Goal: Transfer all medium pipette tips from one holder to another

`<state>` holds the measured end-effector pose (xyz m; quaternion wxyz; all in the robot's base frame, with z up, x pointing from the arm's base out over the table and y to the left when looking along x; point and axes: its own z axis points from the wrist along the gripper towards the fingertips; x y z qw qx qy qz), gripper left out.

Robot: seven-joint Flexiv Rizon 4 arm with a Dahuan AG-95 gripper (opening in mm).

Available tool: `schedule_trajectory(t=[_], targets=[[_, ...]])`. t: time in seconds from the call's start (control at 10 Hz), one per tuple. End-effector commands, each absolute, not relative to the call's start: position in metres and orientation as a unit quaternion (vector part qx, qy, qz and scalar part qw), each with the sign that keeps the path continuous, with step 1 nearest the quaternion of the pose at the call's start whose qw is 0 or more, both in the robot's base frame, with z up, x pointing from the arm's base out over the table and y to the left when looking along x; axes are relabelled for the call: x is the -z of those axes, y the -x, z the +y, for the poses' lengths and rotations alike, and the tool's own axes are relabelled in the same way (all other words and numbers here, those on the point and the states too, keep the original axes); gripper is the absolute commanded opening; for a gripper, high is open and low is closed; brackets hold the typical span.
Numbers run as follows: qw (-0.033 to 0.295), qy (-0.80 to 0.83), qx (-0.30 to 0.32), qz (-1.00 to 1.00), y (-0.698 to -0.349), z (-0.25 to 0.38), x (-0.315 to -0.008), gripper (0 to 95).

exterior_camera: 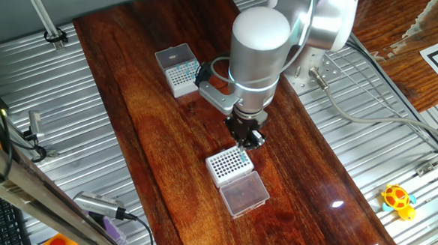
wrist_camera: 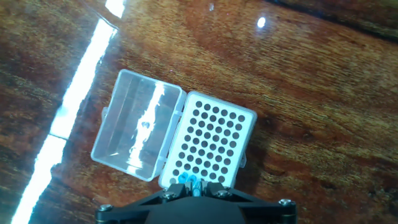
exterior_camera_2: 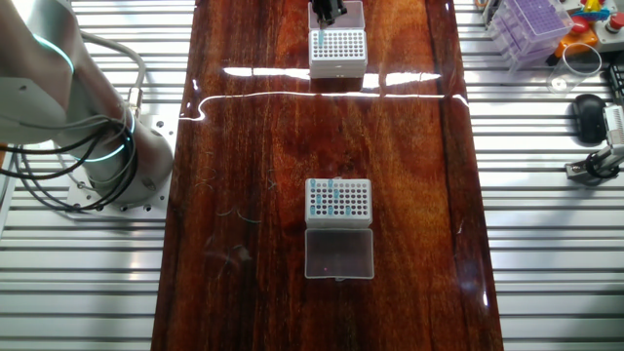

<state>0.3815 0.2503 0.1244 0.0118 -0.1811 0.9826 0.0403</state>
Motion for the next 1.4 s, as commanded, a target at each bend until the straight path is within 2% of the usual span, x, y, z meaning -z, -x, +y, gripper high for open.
schedule_trajectory(t=[0.1, 0.7, 0.8, 1.0, 1.1, 1.2, 1.4], targets=[[0.013, 0.181, -0.039, 0.983, -0.382, 0.25, -0.123, 0.0], [0.015, 0.182, -0.036, 0.982, -0.384, 0.248, -0.106, 0.0], [0.016, 0.185, -0.035, 0.982, -0.384, 0.248, -0.106, 38.0], [0.018, 0.188, -0.035, 0.981, -0.384, 0.248, -0.106, 38.0], [0.018, 0.19, -0.035, 0.981, -0.384, 0.248, -0.106, 57.0], [0.019, 0.194, -0.035, 0.98, -0.385, 0.245, -0.107, 38.0], [0.017, 0.223, -0.035, 0.974, -0.387, 0.214, -0.111, 38.0]])
